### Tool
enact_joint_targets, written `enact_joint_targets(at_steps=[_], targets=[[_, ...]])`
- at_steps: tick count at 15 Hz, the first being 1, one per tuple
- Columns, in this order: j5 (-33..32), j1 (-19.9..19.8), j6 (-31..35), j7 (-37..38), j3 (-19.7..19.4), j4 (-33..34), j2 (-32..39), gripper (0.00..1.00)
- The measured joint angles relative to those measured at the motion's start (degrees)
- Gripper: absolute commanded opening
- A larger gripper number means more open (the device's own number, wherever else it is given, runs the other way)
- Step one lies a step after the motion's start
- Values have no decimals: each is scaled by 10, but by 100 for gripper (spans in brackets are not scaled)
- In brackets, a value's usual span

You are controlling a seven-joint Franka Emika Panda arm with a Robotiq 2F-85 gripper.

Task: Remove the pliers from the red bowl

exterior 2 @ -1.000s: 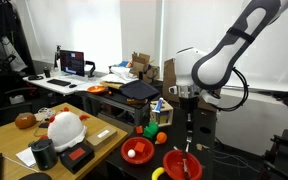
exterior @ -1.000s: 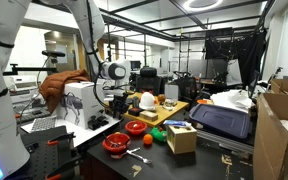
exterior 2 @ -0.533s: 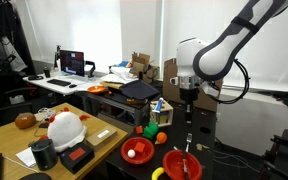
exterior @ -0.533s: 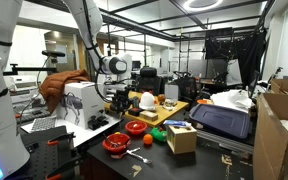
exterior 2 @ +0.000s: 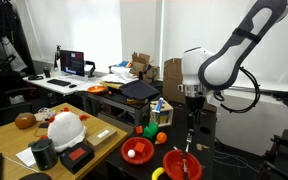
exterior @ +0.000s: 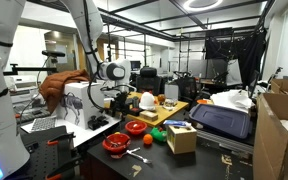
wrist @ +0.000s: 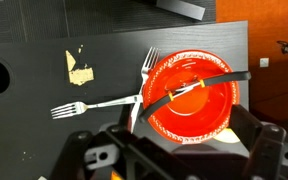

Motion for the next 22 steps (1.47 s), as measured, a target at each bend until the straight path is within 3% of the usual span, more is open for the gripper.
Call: enact_joint_targets(at_steps=[5, 11, 17, 22], targets=[[8, 41, 114, 142, -28, -38, 46, 100], [56, 152, 240, 297, -96, -56, 108, 100], [149, 250, 290, 371, -133, -54, 145, 100], [185, 268, 334, 380, -140, -39, 172, 100]])
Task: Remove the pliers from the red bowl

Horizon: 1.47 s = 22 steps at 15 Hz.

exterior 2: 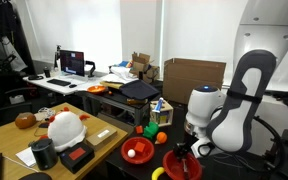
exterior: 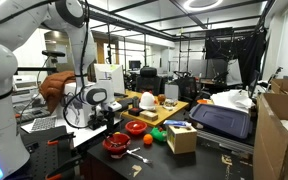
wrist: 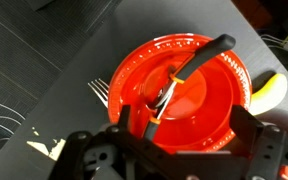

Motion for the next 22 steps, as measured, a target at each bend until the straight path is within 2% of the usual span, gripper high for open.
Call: enact_joint_targets(at_steps=[6, 13, 17, 22], targets=[[28, 34, 8, 0, -47, 34, 19, 100], [57, 110, -21, 27, -116, 42, 52, 100], [56, 136, -78, 54, -123, 48, 53, 100], [45, 132, -133, 68, -121, 73, 46, 100]])
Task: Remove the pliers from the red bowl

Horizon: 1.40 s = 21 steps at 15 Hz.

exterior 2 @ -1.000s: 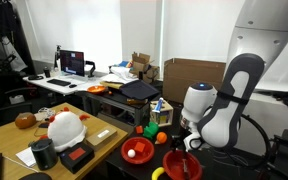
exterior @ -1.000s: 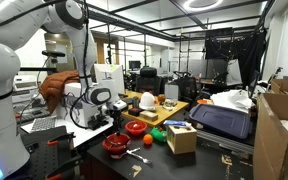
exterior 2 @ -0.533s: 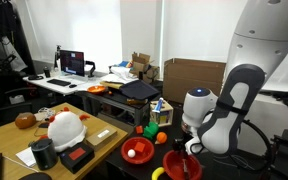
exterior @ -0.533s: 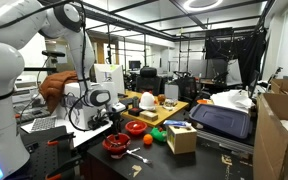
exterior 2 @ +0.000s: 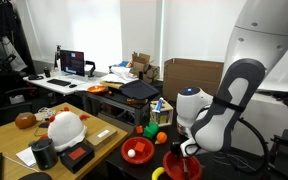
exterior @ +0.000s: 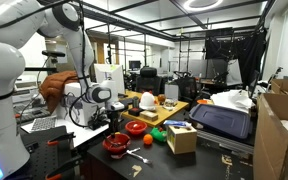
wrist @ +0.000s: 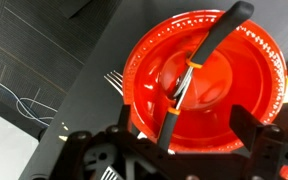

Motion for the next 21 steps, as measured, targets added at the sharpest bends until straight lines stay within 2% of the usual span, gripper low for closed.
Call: enact_joint_targets(at_steps=[6, 12, 21], targets=[[-9, -56, -35, 9, 22, 24, -5, 100], [-10, -120, -51, 9, 69, 31, -7, 100], [-10, -185, -56, 9, 132, 34, -7, 100]])
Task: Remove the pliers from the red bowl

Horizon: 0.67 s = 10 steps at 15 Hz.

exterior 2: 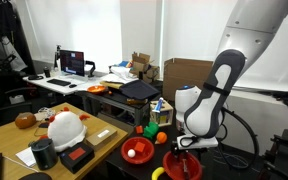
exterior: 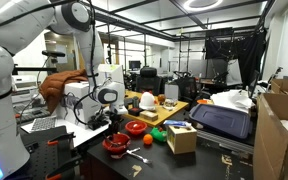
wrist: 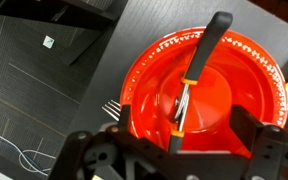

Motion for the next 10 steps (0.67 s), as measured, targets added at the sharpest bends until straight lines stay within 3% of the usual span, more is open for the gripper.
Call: enact_joint_targets(at_steps=[10], targets=[[0, -53, 0, -3, 40, 0, 3, 100]])
